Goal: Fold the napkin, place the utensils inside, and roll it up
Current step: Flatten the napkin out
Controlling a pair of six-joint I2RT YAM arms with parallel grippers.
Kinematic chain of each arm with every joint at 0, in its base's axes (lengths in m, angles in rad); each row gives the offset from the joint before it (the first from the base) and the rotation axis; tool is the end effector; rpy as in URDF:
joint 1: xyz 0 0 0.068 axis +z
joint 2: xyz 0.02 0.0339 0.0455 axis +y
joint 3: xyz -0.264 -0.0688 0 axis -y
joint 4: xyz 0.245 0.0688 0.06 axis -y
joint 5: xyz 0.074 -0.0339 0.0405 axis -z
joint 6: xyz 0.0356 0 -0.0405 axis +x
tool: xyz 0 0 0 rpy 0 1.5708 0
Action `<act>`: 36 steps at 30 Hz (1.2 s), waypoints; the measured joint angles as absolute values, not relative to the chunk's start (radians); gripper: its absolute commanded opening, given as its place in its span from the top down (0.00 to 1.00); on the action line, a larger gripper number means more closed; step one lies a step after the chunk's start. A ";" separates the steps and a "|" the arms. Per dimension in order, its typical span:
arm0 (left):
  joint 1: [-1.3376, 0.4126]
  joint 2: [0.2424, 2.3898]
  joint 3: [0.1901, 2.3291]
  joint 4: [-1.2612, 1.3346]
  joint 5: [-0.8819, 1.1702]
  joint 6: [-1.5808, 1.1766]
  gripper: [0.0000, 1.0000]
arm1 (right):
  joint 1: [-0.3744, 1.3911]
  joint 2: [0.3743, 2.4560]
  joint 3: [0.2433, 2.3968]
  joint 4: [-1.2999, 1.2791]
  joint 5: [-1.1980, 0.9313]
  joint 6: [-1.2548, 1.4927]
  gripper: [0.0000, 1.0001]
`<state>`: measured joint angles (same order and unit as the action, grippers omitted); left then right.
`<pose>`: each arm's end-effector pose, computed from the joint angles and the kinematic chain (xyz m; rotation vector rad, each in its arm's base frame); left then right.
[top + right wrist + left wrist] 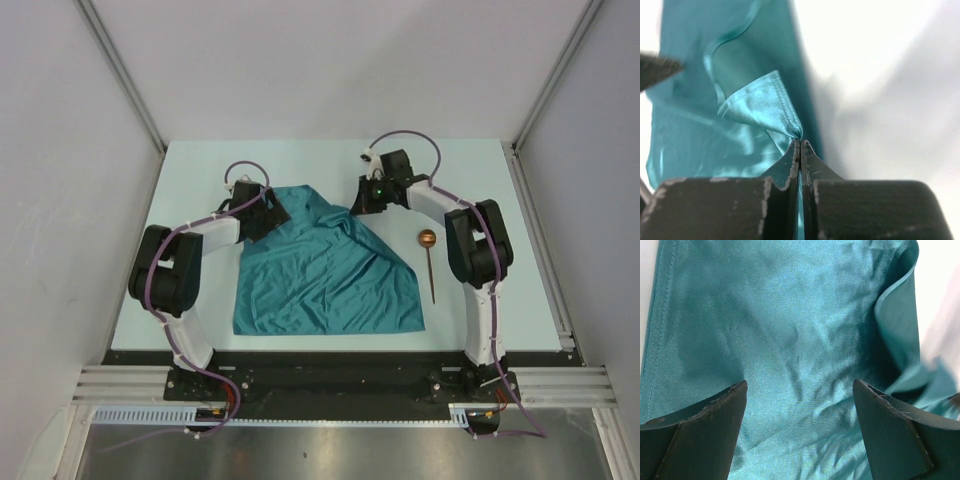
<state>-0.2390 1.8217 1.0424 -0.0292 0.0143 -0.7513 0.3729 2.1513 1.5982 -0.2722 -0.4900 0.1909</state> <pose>0.3668 -0.0899 0.1605 -0.6101 2.3570 -0.4789 0.4374 0.1891 0.1792 -0.4568 2.3952 0.8468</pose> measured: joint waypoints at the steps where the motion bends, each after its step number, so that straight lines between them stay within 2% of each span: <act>1: -0.239 1.822 1.043 -0.029 0.014 -0.750 0.09 | 0.350 2.151 1.598 -0.263 -0.479 0.199 0.97; 6: -0.239 1.827 1.045 -0.024 0.015 -0.749 0.09 | 0.259 2.151 1.597 -0.219 -0.438 0.244 0.99; 14: -0.239 1.830 1.048 -0.024 0.015 -0.746 0.09 | 0.159 2.157 1.592 -0.168 -0.338 0.308 0.97; 33: -0.239 1.831 1.073 -0.065 0.013 -0.694 0.09 | 0.131 2.217 1.621 -0.231 -0.037 0.325 0.99; 36: -0.239 1.831 1.101 -0.091 0.011 -0.676 0.09 | 0.115 2.220 1.637 -0.252 -0.031 0.329 0.92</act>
